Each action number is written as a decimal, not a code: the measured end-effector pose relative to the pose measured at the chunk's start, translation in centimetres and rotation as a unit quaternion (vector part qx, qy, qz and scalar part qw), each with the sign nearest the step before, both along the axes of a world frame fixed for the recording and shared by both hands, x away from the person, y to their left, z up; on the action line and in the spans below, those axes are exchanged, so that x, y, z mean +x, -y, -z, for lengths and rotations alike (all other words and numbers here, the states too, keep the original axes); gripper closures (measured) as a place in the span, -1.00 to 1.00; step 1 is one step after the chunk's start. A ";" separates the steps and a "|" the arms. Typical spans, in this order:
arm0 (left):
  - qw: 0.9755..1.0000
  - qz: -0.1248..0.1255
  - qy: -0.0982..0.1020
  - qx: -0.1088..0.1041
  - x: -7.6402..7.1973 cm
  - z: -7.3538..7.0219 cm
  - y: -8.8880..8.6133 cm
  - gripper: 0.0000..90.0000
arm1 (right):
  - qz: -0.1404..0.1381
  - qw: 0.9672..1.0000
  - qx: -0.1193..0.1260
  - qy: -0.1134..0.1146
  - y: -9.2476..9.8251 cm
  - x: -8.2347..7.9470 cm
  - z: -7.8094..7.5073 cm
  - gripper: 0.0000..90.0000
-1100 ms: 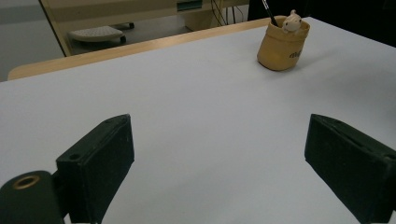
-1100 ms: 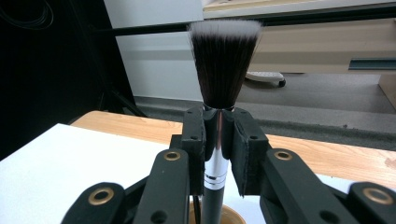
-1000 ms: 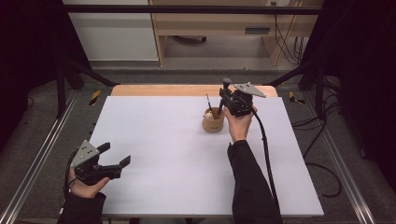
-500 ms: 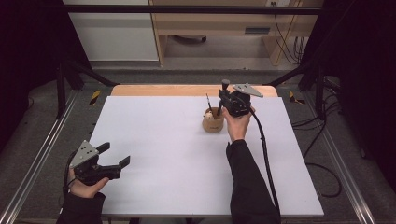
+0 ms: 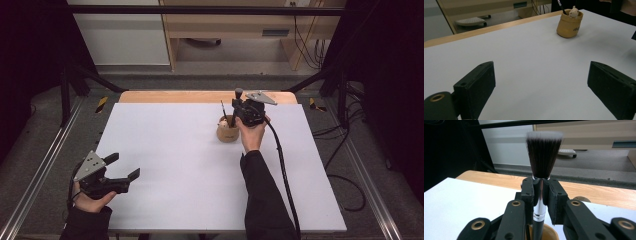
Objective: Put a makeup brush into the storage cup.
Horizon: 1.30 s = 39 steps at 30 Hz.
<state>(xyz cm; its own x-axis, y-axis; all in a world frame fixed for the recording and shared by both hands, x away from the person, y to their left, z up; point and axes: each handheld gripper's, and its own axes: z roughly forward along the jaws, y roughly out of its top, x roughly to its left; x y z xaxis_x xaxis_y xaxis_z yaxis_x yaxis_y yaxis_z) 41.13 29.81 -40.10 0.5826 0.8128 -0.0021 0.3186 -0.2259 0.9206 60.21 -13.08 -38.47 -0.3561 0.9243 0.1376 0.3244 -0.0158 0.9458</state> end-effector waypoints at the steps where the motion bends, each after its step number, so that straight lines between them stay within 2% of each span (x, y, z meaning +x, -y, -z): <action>1: 1.000 0.000 0.001 0.000 0.0 0.0 0.0 -0.84 | -0.001 1.000 0.000 -0.001 -0.1 0.0 0.0 0.71; 17: 1.000 0.001 0.001 0.002 0.0 0.0 0.1 -0.84 | -0.002 0.999 -0.016 -0.029 -0.5 0.1 1.4 0.71; 21: 1.000 0.002 0.002 0.003 0.0 0.0 0.2 -0.84 | -0.003 0.999 -0.020 -0.040 -0.4 0.0 1.4 0.68; 26: 1.000 0.002 0.001 0.004 0.0 0.0 0.3 -0.84 | -0.010 0.999 -0.025 -0.044 -0.2 -0.5 1.1 0.62; 28: 1.000 0.002 0.001 0.004 0.0 0.0 0.4 -0.84 | -0.012 0.999 -0.034 -0.039 -0.2 -0.8 0.8 0.58; 32: 1.000 0.003 0.001 0.005 0.0 0.0 0.4 -0.84 | -0.017 0.999 -0.034 -0.039 -0.1 -1.4 0.1 0.44; 37: 1.000 0.003 0.001 0.005 -0.1 0.0 0.5 -0.84 | -0.026 0.998 -0.042 -0.037 0.0 -2.2 -0.6 0.03; 39: 1.000 0.004 0.001 0.006 -0.1 0.0 0.6 -0.84 | -0.026 0.998 -0.049 -0.027 0.0 -2.5 -1.0 -0.17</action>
<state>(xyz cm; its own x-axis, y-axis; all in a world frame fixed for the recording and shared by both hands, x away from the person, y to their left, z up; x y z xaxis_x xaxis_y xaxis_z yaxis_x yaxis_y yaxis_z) 41.06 29.25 -40.09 0.5886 0.8083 0.0092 0.3152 -0.2400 0.9182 57.67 -13.04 -37.47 -0.3983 0.9147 0.0687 0.3734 0.0933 0.9230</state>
